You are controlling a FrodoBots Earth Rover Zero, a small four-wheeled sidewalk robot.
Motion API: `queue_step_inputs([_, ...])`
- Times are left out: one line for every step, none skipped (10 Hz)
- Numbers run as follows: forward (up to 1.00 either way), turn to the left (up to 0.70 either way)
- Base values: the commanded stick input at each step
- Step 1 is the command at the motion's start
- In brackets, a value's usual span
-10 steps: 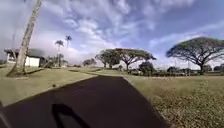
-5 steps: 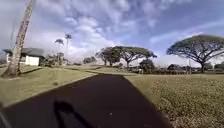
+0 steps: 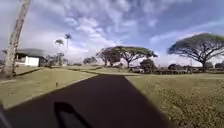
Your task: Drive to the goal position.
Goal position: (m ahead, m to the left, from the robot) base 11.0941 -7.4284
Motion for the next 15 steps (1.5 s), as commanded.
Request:
queue_step_inputs([0.7,0.0])
queue_step_inputs([0.7,0.0])
queue_step_inputs([0.7,0.0])
queue_step_inputs([0.7,0.0])
queue_step_inputs([0.7,0.0])
queue_step_inputs([0.7,0.0])
queue_step_inputs([0.7,0.0])
queue_step_inputs([0.7,0.0])
queue_step_inputs([0.7,0.0])
queue_step_inputs([0.7,0.0])
queue_step_inputs([0.7,0.0])
queue_step_inputs([0.7,0.0])
queue_step_inputs([0.7,0.0])
queue_step_inputs([0.7,0.0])
queue_step_inputs([0.7,0.0])
